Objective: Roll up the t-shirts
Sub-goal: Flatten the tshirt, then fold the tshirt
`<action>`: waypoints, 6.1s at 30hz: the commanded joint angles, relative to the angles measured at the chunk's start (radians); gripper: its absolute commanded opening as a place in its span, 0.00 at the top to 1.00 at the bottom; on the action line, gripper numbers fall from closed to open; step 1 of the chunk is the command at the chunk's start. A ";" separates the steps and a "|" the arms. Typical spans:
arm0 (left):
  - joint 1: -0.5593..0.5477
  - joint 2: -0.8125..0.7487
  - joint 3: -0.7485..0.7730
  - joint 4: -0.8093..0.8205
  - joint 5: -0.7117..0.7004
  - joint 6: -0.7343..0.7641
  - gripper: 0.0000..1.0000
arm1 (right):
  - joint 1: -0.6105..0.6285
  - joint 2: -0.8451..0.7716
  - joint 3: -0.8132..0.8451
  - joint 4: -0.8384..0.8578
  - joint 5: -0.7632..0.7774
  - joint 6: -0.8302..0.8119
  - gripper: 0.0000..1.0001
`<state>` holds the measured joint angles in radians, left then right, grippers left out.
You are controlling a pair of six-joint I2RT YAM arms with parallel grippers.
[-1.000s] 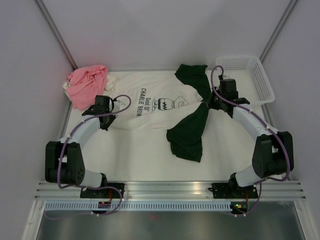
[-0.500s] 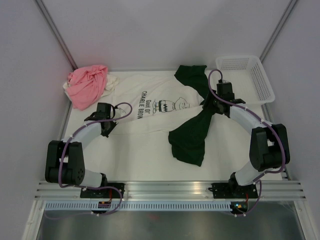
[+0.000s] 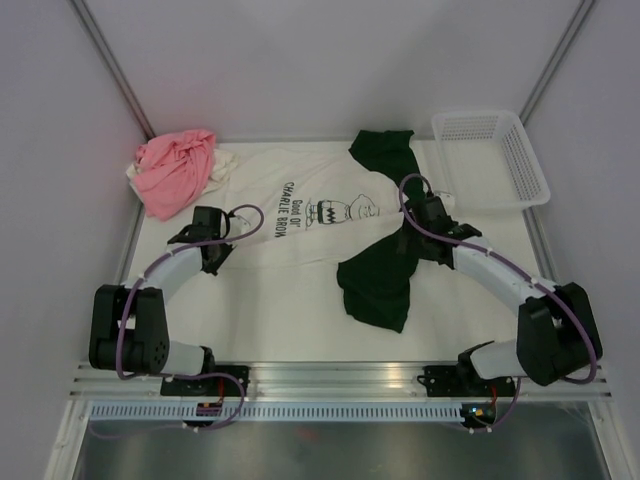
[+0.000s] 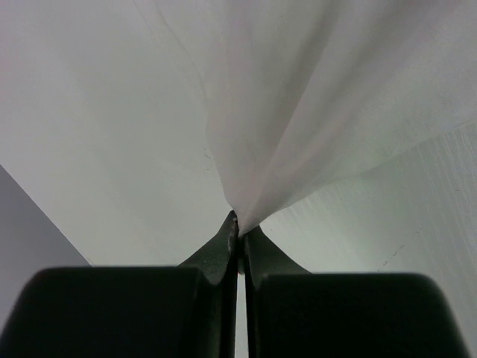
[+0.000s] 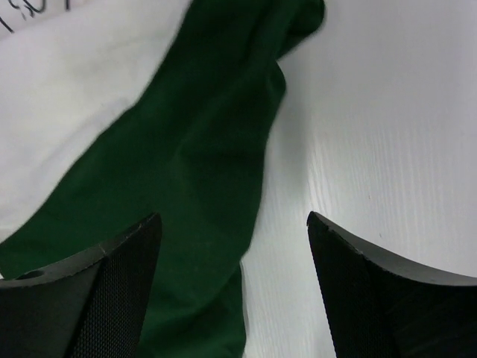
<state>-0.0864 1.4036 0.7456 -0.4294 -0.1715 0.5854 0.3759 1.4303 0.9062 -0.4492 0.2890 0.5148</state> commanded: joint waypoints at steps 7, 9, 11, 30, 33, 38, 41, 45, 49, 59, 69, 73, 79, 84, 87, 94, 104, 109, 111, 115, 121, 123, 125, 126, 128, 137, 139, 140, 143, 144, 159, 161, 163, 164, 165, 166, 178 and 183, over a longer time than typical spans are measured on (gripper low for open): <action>0.002 -0.068 -0.011 -0.005 0.030 -0.041 0.98 | 0.081 -0.162 -0.242 -0.002 -0.146 0.175 0.24; 0.002 -0.068 -0.009 -0.006 0.032 -0.041 0.98 | 0.135 -0.125 -0.279 0.027 -0.190 0.185 0.27; 0.002 -0.066 -0.009 -0.008 0.023 -0.039 0.98 | 0.171 -0.105 -0.296 0.032 -0.220 0.186 0.30; 0.002 -0.203 0.026 -0.158 -0.049 -0.021 0.98 | 0.239 -0.540 0.162 -0.572 -0.062 0.228 1.00; 0.002 -0.207 0.017 -0.189 -0.033 -0.022 0.98 | 0.239 -0.600 0.085 -0.580 -0.074 0.266 1.00; -0.001 -0.219 0.026 -0.221 0.001 -0.022 0.98 | 0.239 -0.619 0.030 -0.499 -0.071 0.257 1.00; -0.004 -0.221 0.063 -0.232 0.035 -0.009 0.98 | 0.239 -0.567 0.031 -0.453 -0.059 0.220 1.00; -0.015 -0.186 0.122 -0.230 0.105 0.024 0.98 | 0.239 -0.487 0.034 -0.350 -0.019 0.130 1.00; -0.024 -0.066 0.224 -0.216 0.096 0.037 0.98 | 0.222 -0.365 0.060 -0.200 0.026 0.045 1.00; -0.023 0.192 0.343 -0.124 -0.065 -0.002 0.98 | 0.000 -0.059 0.108 0.101 -0.093 -0.081 1.00; -0.019 0.301 0.422 -0.095 -0.103 -0.038 0.98 | -0.029 0.202 0.289 0.170 -0.120 -0.101 1.00; -0.018 0.324 0.436 -0.092 -0.106 -0.041 0.98 | -0.031 0.268 0.350 0.159 -0.100 -0.122 1.00; -0.018 0.350 0.455 -0.091 -0.117 -0.047 0.98 | -0.032 0.335 0.416 0.149 -0.068 -0.162 1.00; -0.015 0.380 0.475 -0.091 -0.143 -0.047 0.98 | -0.032 0.386 0.462 0.136 -0.041 -0.174 1.00; -0.007 0.388 0.488 -0.091 -0.146 -0.053 0.98 | -0.032 0.398 0.476 0.141 -0.019 -0.182 1.00; -0.003 0.417 0.503 -0.091 -0.145 -0.059 0.92 | -0.035 0.467 0.526 0.155 -0.022 -0.208 1.00; 0.007 0.391 0.521 -0.092 -0.172 -0.050 0.34 | -0.035 0.588 0.658 0.084 -0.013 -0.256 0.35; 0.008 0.218 0.405 -0.107 -0.090 0.026 0.33 | -0.035 0.458 0.561 0.081 0.053 -0.228 0.26; 0.007 0.129 0.345 -0.111 -0.048 0.089 0.33 | -0.035 0.372 0.479 0.052 0.085 -0.205 0.26; 0.002 0.110 0.209 -0.097 -0.032 0.154 0.31 | -0.035 0.250 0.312 0.014 0.102 -0.159 0.31; -0.004 0.199 0.163 0.010 -0.069 0.165 0.27 | -0.054 0.018 0.061 0.065 0.059 -0.056 0.51; -0.006 0.216 0.156 0.064 -0.069 0.166 0.26 | -0.083 -0.025 -0.021 0.099 0.039 -0.013 0.53; -0.010 0.244 0.155 0.102 -0.066 0.156 0.26 | -0.113 -0.060 -0.076 0.145 -0.013 0.013 0.49; -0.012 0.251 0.153 0.112 -0.057 0.156 0.25 | -0.123 -0.062 -0.090 0.158 -0.034 0.036 0.42; -0.018 0.276 0.146 0.132 -0.057 0.148 0.25 | -0.152 -0.047 -0.124 0.199 -0.121 0.060 0.39; -0.023 0.304 0.107 0.202 -0.045 0.105 0.75 | -0.218 0.056 -0.228 0.363 -0.231 0.182 0.69; -0.023 0.302 0.103 0.208 -0.039 0.096 0.98 | -0.245 0.029 -0.253 0.365 -0.200 0.177 0.81; -0.023 0.301 0.098 0.210 -0.036 0.094 0.98 | -0.250 0.010 -0.262 0.362 -0.180 0.169 0.90; -0.019 0.285 0.078 0.233 -0.068 0.100 0.98 | -0.261 -0.051 -0.267 0.310 -0.105 0.125 0.99; -0.018 0.276 0.071 0.236 -0.101 0.108 0.98 | -0.262 -0.063 -0.263 0.291 -0.090 0.117 1.00; -0.009 -0.084 -0.074 -0.169 -0.071 0.119 0.98 | -0.262 -0.290 -0.297 0.049 -0.056 0.117 0.99; -0.012 -0.112 -0.087 -0.204 -0.074 0.114 0.98 | -0.261 -0.309 -0.300 0.035 -0.065 0.134 0.99; -0.013 -0.129 -0.094 -0.253 -0.077 0.103 0.98 | -0.262 -0.346 -0.302 0.003 -0.073 0.145 0.99; -0.013 -0.155 -0.100 -0.268 -0.079 0.099 0.98 | -0.261 -0.361 -0.302 -0.008 -0.076 0.148 0.99; -0.013 -0.167 -0.100 -0.281 -0.082 0.096 0.98 | -0.261 -0.393 -0.302 -0.034 -0.076 0.151 0.99; -0.013 -0.185 -0.103 -0.314 -0.085 0.097 0.98 | -0.261 -0.410 -0.299 -0.051 -0.074 0.148 0.99; -0.022 -0.273 -0.086 -0.538 -0.102 0.071 0.98 | -0.261 -0.637 -0.237 -0.285 -0.082 0.177 0.99; -0.030 -0.301 -0.061 -0.631 -0.060 0.074 0.35 | -0.259 -0.695 -0.169 -0.374 -0.038 0.188 0.43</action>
<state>-0.1181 1.1252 0.6491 -0.9443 -0.2100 0.6739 0.1246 0.7773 0.6548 -0.7498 0.1608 0.7002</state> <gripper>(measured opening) 0.468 0.442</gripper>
